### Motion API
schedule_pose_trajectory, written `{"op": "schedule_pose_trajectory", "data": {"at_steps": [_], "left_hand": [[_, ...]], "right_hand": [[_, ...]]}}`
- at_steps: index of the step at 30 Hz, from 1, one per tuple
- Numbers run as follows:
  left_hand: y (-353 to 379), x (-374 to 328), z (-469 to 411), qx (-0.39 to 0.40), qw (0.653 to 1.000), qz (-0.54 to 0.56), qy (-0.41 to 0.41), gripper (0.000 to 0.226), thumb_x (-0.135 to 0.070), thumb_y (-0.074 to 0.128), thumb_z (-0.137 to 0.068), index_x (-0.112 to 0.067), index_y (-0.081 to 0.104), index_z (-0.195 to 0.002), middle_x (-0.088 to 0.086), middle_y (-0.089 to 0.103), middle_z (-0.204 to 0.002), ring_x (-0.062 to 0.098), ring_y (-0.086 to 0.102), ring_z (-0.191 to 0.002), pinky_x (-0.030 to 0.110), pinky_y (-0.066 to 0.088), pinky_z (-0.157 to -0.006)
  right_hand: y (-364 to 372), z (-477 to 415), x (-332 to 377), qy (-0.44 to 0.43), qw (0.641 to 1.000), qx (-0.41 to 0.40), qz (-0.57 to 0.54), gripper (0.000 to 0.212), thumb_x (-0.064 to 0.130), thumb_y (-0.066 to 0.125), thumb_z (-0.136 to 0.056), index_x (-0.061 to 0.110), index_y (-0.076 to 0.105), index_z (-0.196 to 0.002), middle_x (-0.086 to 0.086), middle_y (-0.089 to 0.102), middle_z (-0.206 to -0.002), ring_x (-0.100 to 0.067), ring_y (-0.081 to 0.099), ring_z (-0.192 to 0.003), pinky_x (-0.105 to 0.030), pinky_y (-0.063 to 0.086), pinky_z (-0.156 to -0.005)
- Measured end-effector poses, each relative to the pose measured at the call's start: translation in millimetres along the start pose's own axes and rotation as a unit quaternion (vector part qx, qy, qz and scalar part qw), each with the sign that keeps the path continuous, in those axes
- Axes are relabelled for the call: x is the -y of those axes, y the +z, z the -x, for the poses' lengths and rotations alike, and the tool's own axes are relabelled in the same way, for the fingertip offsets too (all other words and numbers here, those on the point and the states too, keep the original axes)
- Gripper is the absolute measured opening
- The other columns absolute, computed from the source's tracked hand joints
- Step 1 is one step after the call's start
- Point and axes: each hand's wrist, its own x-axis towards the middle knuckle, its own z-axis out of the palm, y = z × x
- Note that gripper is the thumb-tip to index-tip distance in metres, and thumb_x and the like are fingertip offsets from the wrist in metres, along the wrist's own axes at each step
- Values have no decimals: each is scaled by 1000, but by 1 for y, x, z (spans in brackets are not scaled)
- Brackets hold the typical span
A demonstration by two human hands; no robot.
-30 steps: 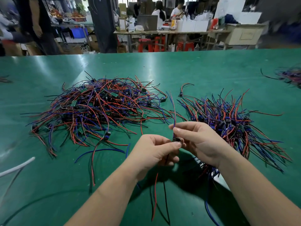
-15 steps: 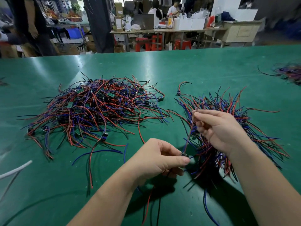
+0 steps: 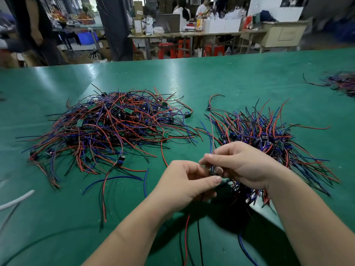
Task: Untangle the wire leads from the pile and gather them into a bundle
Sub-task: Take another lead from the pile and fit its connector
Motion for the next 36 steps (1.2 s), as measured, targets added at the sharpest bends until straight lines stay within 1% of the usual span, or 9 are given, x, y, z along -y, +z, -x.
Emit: {"op": "schedule_pose_trajectory", "data": {"at_steps": [3, 8, 12, 15, 21, 25, 29, 34, 36], "left_hand": [[2, 3, 4, 94, 990, -94, -54, 15, -14, 76, -79, -15, 68, -66, 2, 68, -59, 6, 61, -47, 13, 43, -45], [-11, -7, 7, 169, 981, -44, -88, 18, -9, 75, -78, -19, 65, -67, 5, 69, -67, 13, 67, -58, 20, 52, -53], [-15, -6, 14, 251, 957, -95, -108, 14, -6, 72, -82, -15, 62, -80, 0, 70, -66, 8, 65, -58, 17, 50, -55], [-12, -8, 14, 234, 969, -36, -67, 9, -4, 64, -87, -13, 64, -88, 1, 70, -75, 12, 69, -66, 20, 53, -60], [-28, -14, 9, 157, 984, 82, -5, 21, -16, 58, -85, -25, 73, -97, 2, 72, -89, 18, 71, -79, 26, 56, -65], [-28, -16, 2, 121, 967, 226, -6, 17, -12, 59, -79, -21, 73, -85, 13, 74, -96, 25, 72, -87, 33, 58, -76], [-23, -19, -1, 79, 952, 294, 13, 23, -22, 64, -73, -19, 57, -95, 7, 74, -97, 18, 71, -90, 27, 57, -76], [-18, -19, 1, -7, 948, 317, 36, 12, -22, 72, -67, -27, 64, -74, -11, 66, -74, 6, 59, -59, 20, 47, -58], [-16, -18, -1, -36, 947, 317, 37, 28, -14, 84, -61, -26, 62, -74, -12, 61, -72, 4, 52, -57, 19, 42, -56]], "right_hand": [[-8, -1, 3, -31, 995, -67, -73, 14, 17, 68, -69, 5, 72, -74, -4, 61, -61, -4, 45, -42, -11, 36, -40], [-28, 0, 10, -62, 969, -153, -186, 18, 21, 67, -72, 4, 70, -78, -4, 64, -61, -3, 51, -44, -10, 41, -38], [-43, -3, 13, -113, 910, -247, -313, 18, 20, 57, -92, 6, 65, -83, 0, 66, -59, -4, 58, -48, -11, 45, -44], [-51, -5, 12, -126, 871, -278, -385, 26, 21, 48, -99, 6, 62, -83, -2, 66, -60, -8, 61, -52, -14, 47, -48], [-35, -9, 11, -134, 866, -316, -364, 23, 5, 41, -97, 8, 59, -83, -4, 59, -62, -11, 58, -51, -16, 46, -48], [-22, -6, 8, -157, 931, -249, -216, 18, -5, 49, -92, 8, 60, -85, -1, 63, -58, -10, 57, -49, -17, 45, -48], [0, -7, 0, -186, 975, -119, 6, 18, 3, 73, -75, 12, 64, -88, -3, 63, -69, -11, 55, -58, -18, 45, -56], [15, -7, -4, -253, 967, -12, -38, 27, 2, 79, -60, 20, 69, -79, 3, 63, -67, -5, 57, -62, -16, 50, -62], [17, -6, -4, -268, 962, -4, -59, 30, -3, 75, -61, 20, 67, -79, 4, 63, -66, -5, 58, -62, -16, 50, -62]]}}
